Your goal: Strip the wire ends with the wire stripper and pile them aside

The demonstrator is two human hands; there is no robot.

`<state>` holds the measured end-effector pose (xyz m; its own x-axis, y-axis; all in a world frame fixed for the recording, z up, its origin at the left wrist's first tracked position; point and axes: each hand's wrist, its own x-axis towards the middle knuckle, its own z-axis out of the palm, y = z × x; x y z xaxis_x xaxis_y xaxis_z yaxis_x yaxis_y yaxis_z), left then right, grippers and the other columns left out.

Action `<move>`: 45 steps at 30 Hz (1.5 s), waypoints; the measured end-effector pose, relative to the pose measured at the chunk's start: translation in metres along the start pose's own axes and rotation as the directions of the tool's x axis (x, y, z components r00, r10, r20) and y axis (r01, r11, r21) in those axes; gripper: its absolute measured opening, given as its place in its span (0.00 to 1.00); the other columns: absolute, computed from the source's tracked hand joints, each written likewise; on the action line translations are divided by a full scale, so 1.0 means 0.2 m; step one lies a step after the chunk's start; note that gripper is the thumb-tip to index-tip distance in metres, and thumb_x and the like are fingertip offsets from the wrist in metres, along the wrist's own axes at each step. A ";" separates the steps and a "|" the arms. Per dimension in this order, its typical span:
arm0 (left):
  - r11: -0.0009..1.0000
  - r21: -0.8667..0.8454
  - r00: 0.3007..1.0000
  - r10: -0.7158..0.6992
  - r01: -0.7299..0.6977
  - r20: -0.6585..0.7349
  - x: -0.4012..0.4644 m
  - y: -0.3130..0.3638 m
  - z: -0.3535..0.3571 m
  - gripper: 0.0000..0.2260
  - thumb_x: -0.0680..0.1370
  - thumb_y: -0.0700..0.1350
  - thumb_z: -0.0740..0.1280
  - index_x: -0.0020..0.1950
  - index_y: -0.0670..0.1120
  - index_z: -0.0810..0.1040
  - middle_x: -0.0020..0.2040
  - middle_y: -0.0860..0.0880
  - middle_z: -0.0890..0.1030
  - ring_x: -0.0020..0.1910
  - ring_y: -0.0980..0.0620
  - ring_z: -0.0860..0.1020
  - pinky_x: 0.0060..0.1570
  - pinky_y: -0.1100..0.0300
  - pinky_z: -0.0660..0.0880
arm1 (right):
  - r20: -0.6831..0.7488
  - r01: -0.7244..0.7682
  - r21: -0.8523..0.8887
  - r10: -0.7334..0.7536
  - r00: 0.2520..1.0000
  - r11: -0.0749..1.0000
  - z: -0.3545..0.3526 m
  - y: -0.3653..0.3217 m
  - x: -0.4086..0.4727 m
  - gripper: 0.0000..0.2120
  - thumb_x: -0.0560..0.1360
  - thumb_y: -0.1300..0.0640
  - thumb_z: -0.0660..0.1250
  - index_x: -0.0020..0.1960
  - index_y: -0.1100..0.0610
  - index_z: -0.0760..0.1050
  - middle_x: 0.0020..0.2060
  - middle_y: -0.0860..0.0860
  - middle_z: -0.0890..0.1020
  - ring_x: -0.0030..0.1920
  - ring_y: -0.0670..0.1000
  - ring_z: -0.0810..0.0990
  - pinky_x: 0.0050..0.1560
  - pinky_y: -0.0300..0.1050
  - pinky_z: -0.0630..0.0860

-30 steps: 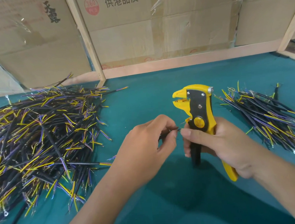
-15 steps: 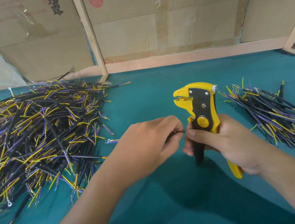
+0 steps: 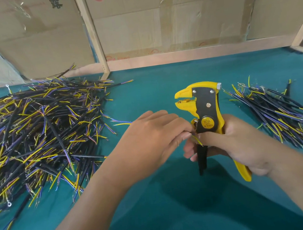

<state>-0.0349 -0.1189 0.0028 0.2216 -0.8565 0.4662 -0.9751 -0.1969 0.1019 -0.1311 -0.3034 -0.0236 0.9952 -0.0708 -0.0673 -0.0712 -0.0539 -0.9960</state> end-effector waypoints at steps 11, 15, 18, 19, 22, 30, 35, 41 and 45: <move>0.986 -0.145 0.996 -0.089 0.086 -0.014 -0.01 -0.03 0.00 0.09 0.83 0.45 0.62 0.52 0.44 0.80 0.42 0.56 0.77 0.41 0.53 0.73 0.45 0.58 0.71 | -0.025 0.053 0.069 -0.051 0.998 0.996 -0.03 0.00 0.03 0.06 0.72 0.59 0.65 0.41 0.59 0.81 0.36 0.58 0.83 0.38 0.60 0.84 0.44 0.50 0.83; 0.947 -0.280 0.986 -0.164 0.161 0.013 -0.02 -0.03 0.01 0.07 0.83 0.45 0.61 0.53 0.46 0.78 0.42 0.58 0.74 0.42 0.60 0.71 0.43 0.65 0.68 | -0.013 0.080 0.110 -0.079 0.997 0.991 -0.02 0.00 0.02 0.05 0.71 0.55 0.71 0.43 0.55 0.83 0.37 0.58 0.83 0.38 0.59 0.82 0.45 0.51 0.83; 0.923 -0.334 0.980 -0.199 0.192 0.013 -0.02 -0.03 0.02 0.07 0.83 0.45 0.61 0.53 0.45 0.78 0.40 0.58 0.75 0.40 0.63 0.71 0.41 0.72 0.65 | -0.016 0.099 0.108 -0.098 0.995 0.989 -0.01 0.01 0.02 0.09 0.70 0.52 0.74 0.45 0.57 0.83 0.37 0.57 0.82 0.38 0.58 0.82 0.48 0.56 0.83; 0.919 -0.343 0.979 -0.203 0.195 0.015 -0.01 -0.02 0.02 0.07 0.83 0.45 0.62 0.52 0.45 0.77 0.39 0.59 0.74 0.39 0.63 0.71 0.40 0.73 0.65 | -0.023 0.104 0.112 -0.102 0.994 0.988 0.00 0.01 0.02 0.07 0.72 0.53 0.74 0.45 0.57 0.82 0.37 0.57 0.82 0.38 0.57 0.82 0.49 0.57 0.83; 0.920 -0.342 0.980 -0.200 0.192 0.012 -0.01 -0.02 0.03 0.06 0.83 0.45 0.62 0.51 0.45 0.77 0.39 0.61 0.73 0.38 0.64 0.70 0.39 0.74 0.64 | -0.013 0.082 0.152 -0.081 0.997 0.985 0.01 0.02 0.02 0.07 0.72 0.54 0.73 0.45 0.57 0.82 0.37 0.57 0.81 0.38 0.57 0.82 0.48 0.59 0.83; 0.940 -0.299 0.984 -0.178 0.167 -0.008 -0.01 -0.02 0.04 0.06 0.82 0.45 0.62 0.52 0.46 0.78 0.42 0.63 0.72 0.43 0.62 0.71 0.44 0.68 0.68 | 0.021 0.033 0.201 -0.038 0.999 0.979 0.00 0.01 0.02 0.07 0.70 0.52 0.71 0.43 0.56 0.81 0.36 0.58 0.81 0.38 0.60 0.82 0.49 0.63 0.82; 0.958 -0.248 0.988 -0.154 0.143 -0.022 -0.01 -0.01 0.03 0.07 0.82 0.44 0.62 0.51 0.44 0.79 0.41 0.64 0.69 0.41 0.64 0.69 0.43 0.69 0.66 | 0.009 0.026 0.167 -0.028 1.000 0.986 0.00 0.00 0.01 0.07 0.72 0.55 0.69 0.42 0.59 0.81 0.35 0.57 0.81 0.37 0.59 0.82 0.46 0.58 0.83; 0.992 -0.107 0.997 -0.066 0.061 -0.044 0.00 -0.02 0.02 0.08 0.83 0.43 0.63 0.50 0.43 0.81 0.40 0.55 0.74 0.38 0.53 0.69 0.42 0.56 0.71 | -0.008 0.023 0.129 -0.022 1.000 0.991 0.01 -0.01 0.01 0.06 0.72 0.55 0.68 0.40 0.55 0.82 0.35 0.58 0.81 0.36 0.60 0.82 0.45 0.57 0.83; 1.000 -0.022 0.999 -0.018 0.017 -0.041 0.00 -0.02 0.01 0.10 0.82 0.43 0.62 0.50 0.42 0.82 0.39 0.50 0.78 0.38 0.47 0.73 0.40 0.48 0.73 | -0.023 0.035 0.055 -0.033 0.999 0.998 0.02 -0.01 0.01 0.07 0.72 0.56 0.68 0.39 0.57 0.81 0.34 0.57 0.81 0.36 0.60 0.83 0.46 0.56 0.84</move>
<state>-0.0313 -0.1198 0.0005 0.2387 -0.8326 0.4998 -0.9711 -0.2010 0.1289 -0.1288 -0.2998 -0.0219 0.9953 -0.0916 -0.0325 -0.0328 -0.0014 -0.9995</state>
